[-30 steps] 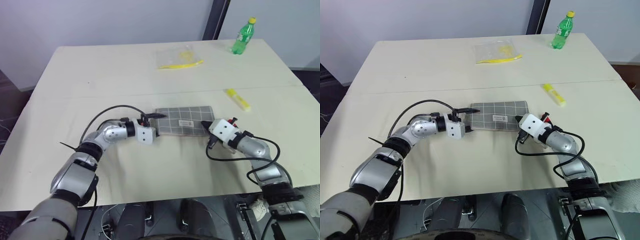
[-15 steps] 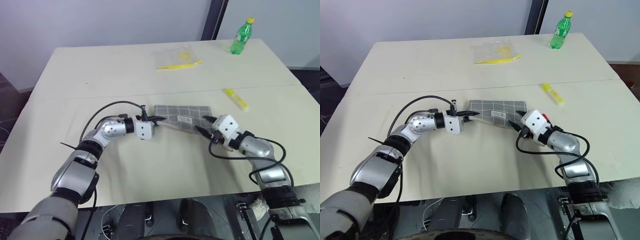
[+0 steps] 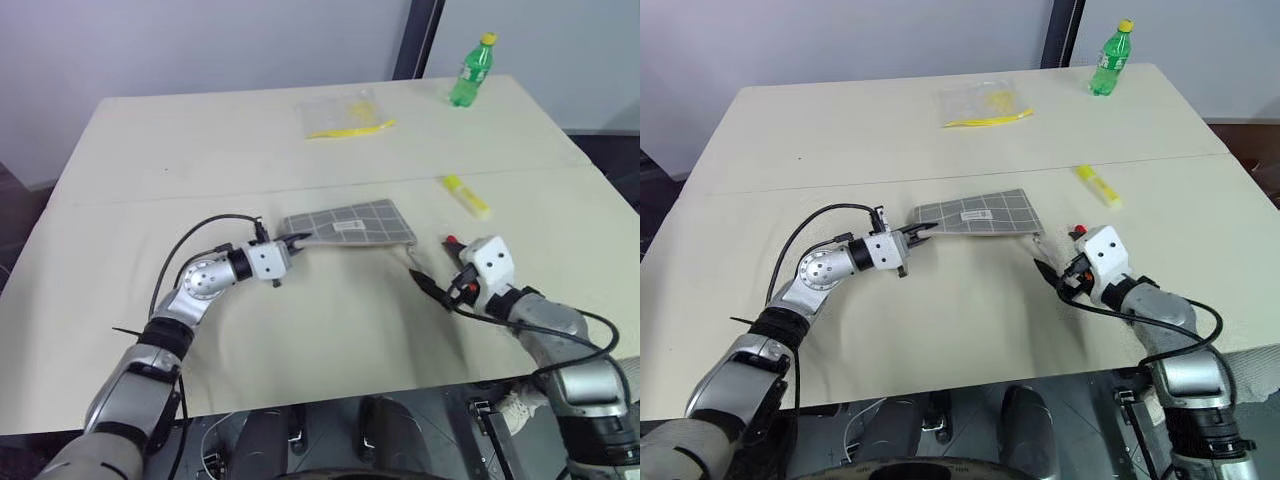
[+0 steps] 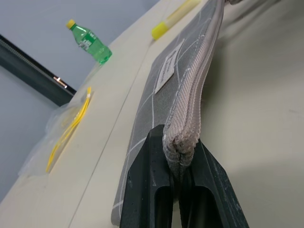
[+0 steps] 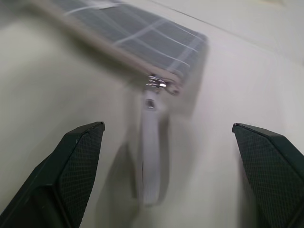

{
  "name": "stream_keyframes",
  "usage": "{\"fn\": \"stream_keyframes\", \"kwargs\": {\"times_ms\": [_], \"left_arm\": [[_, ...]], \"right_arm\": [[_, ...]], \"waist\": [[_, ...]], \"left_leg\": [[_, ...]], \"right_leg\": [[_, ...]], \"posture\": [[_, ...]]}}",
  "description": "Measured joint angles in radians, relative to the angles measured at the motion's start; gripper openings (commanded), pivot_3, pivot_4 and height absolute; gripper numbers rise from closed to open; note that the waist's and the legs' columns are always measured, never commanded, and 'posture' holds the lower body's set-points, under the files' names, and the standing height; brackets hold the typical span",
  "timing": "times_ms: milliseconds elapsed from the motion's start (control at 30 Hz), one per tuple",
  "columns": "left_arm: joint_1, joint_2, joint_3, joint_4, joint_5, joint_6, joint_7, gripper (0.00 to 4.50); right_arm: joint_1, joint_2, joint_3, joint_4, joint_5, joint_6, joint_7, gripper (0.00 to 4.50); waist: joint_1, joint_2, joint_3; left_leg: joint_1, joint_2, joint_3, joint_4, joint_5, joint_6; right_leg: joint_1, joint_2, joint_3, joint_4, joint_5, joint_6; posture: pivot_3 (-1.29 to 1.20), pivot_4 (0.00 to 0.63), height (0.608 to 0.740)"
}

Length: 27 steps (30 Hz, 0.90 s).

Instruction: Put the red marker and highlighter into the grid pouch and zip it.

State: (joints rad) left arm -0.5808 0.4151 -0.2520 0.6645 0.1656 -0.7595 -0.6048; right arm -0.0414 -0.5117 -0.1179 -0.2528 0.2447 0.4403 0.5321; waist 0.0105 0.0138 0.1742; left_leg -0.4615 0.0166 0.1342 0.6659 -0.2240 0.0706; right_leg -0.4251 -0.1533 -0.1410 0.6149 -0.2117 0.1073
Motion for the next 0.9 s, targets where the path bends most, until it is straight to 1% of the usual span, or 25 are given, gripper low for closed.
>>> {"fn": "stream_keyframes", "kwargs": {"times_ms": [133, 200, 233, 267, 433, 467, 567, 633, 767, 900], "left_arm": [[0.026, -0.001, 0.001, -0.057, 0.001, 0.050, 0.013, 0.00], [0.032, -0.001, 0.000, -0.073, 0.002, 0.069, 0.017, 0.00], [0.034, -0.002, 0.000, -0.079, 0.004, 0.075, 0.019, 0.00], [0.036, -0.002, 0.000, -0.083, 0.006, 0.078, 0.021, 0.00], [0.037, -0.003, 0.000, -0.095, 0.011, 0.097, 0.024, 0.00], [0.037, -0.003, 0.000, -0.096, 0.011, 0.099, 0.025, 0.00], [0.038, -0.004, 0.000, -0.099, 0.019, 0.101, 0.030, 0.00], [0.039, -0.007, 0.000, -0.100, 0.022, 0.102, 0.040, 0.00], [0.039, -0.025, -0.003, -0.104, 0.032, 0.105, 0.047, 0.00], [0.037, -0.028, -0.007, -0.108, 0.051, 0.104, 0.059, 0.00]], "right_arm": [[-0.012, 0.079, 0.025, 0.006, -0.023, 0.062, -0.094, 4.47], [-0.035, 0.102, 0.038, 0.006, -0.027, 0.082, -0.118, 3.97], [-0.047, 0.102, 0.054, 0.008, -0.034, 0.089, -0.124, 3.62], [-0.055, 0.103, 0.069, 0.012, -0.044, 0.094, -0.129, 3.14], [-0.097, 0.128, 0.117, 0.025, -0.066, 0.097, -0.142, 0.39], [-0.101, 0.125, 0.128, 0.025, -0.072, 0.097, -0.139, 0.05], [-0.118, 0.089, 0.178, 0.024, -0.106, 0.091, -0.112, 0.05], [-0.153, 0.054, 0.247, 0.026, -0.149, 0.074, -0.071, 0.05], [-0.249, 0.048, 0.387, 0.043, -0.219, 0.010, 0.011, 0.05], [-0.340, 0.055, 0.453, 0.104, -0.275, -0.045, 0.052, 0.05]], "waist": [[0.001, 0.000, 0.000], [0.001, 0.000, 0.000], [0.001, 0.000, 0.000], [0.001, 0.000, 0.000], [0.002, 0.000, 0.000], [0.002, 0.000, 0.000], [0.000, 0.000, 0.000], [-0.001, 0.000, 0.000], [0.000, 0.000, 0.000], [0.002, 0.000, 0.000]], "left_leg": [[-0.001, 0.000, 0.000, 0.000, 0.000, 0.000], [-0.001, 0.000, 0.000, 0.000, 0.000, 0.000], [-0.001, 0.000, 0.000, 0.000, 0.000, 0.000], [-0.001, 0.000, 0.000, 0.000, 0.000, 0.000], [-0.001, 0.000, 0.000, 0.000, 0.000, 0.000], [-0.001, 0.000, 0.000, 0.000, 0.000, 0.000], [-0.001, 0.000, 0.000, 0.000, 0.000, 0.000], [-0.001, 0.000, 0.000, 0.000, 0.000, 0.000], [-0.001, 0.000, 0.000, 0.000, 0.001, 0.001], [-0.001, -0.001, 0.000, 0.000, 0.001, 0.002]], "right_leg": [[-0.001, 0.000, 0.000, 0.000, 0.000, 0.000], [-0.001, 0.000, 0.000, 0.000, 0.000, 0.000], [-0.001, 0.000, 0.000, 0.000, 0.000, 0.000], [-0.001, 0.000, 0.000, 0.000, 0.000, 0.000], [-0.001, 0.000, 0.000, 0.000, 0.000, 0.000], [-0.001, 0.000, 0.000, 0.000, 0.000, 0.000], [-0.001, 0.000, 0.000, 0.000, 0.000, 0.000], [-0.001, 0.000, 0.000, 0.000, 0.000, 0.000], [-0.001, 0.001, 0.000, 0.000, 0.000, 0.000], [-0.001, 0.000, 0.000, 0.000, 0.000, 0.000]], "posture": [[0.00, 0.150, 0.740], [0.00, 0.150, 0.740], [0.00, 0.150, 0.740], [0.00, 0.150, 0.740], [0.00, 0.150, 0.740], [0.00, 0.150, 0.740], [0.00, 0.150, 0.740], [0.00, 0.150, 0.740], [0.00, 0.150, 0.740], [0.00, 0.150, 0.740]]}}
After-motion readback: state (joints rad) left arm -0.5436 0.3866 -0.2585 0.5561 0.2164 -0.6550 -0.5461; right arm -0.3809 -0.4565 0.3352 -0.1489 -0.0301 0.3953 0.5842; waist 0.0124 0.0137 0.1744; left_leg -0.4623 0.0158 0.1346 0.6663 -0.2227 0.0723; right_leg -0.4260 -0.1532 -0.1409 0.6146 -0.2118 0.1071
